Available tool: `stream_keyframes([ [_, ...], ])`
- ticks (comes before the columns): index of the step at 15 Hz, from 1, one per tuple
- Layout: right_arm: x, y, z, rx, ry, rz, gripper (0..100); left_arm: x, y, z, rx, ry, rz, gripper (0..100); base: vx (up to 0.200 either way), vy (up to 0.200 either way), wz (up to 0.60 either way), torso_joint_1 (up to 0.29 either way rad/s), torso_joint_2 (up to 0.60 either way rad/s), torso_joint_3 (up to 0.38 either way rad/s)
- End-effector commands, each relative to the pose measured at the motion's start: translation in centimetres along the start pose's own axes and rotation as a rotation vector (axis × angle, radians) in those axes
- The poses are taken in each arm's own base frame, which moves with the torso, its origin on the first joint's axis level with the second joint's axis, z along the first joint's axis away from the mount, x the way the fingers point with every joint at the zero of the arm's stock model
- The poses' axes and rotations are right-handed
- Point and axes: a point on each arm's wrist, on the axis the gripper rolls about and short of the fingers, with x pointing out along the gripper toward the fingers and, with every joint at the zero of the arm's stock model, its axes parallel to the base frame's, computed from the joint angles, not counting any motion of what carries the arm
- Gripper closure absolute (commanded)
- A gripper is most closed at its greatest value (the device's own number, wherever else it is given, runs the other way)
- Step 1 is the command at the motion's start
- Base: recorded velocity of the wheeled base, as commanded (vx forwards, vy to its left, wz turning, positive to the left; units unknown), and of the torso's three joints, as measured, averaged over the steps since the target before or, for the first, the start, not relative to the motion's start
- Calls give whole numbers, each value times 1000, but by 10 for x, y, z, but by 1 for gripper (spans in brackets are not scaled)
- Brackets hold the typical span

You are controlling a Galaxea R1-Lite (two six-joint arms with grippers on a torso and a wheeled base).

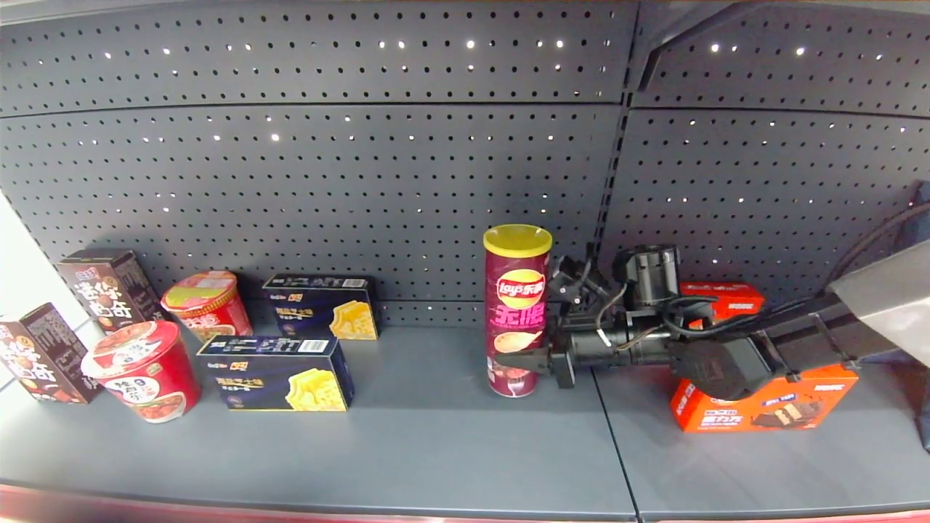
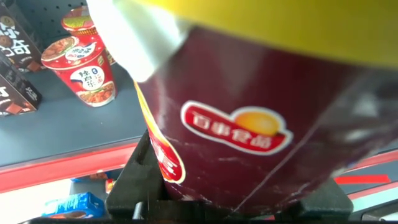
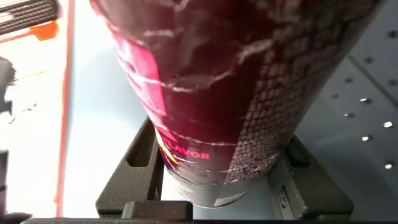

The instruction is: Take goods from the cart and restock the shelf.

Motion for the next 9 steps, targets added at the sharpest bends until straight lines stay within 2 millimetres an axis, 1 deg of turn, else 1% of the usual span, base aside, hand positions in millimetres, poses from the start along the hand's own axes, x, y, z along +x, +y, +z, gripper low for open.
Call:
stream_keyframes([
  [1, -31, 31, 16, -38, -34, -9, 100, -3, 0, -4, 0, -13, 0, 100, 0, 0, 0, 0, 0, 0],
  [2, -34, 34, 12, -44, -40, -16, 100, -3, -1, -4, -1, -14, 0, 100, 0, 0, 0, 0, 0, 0],
  [4, -47, 48, 1, -66, -84, -29, 100, -1, 0, -8, -22, 1, -10, 100, 0, 0, 0, 0, 0, 0],
  [5, -50, 52, -1, -64, -87, -28, 100, -1, 0, -9, -22, 3, -14, 100, 0, 0, 0, 0, 0, 0],
  [6, -56, 61, -8, -45, -81, -23, 100, 0, 0, -11, -23, 10, -16, 100, 0, 0, 0, 0, 0, 0],
  [9, -62, 70, -23, -36, -71, -20, 100, 1, 0, -10, -22, 15, -15, 100, 0, 0, 0, 0, 0, 0],
])
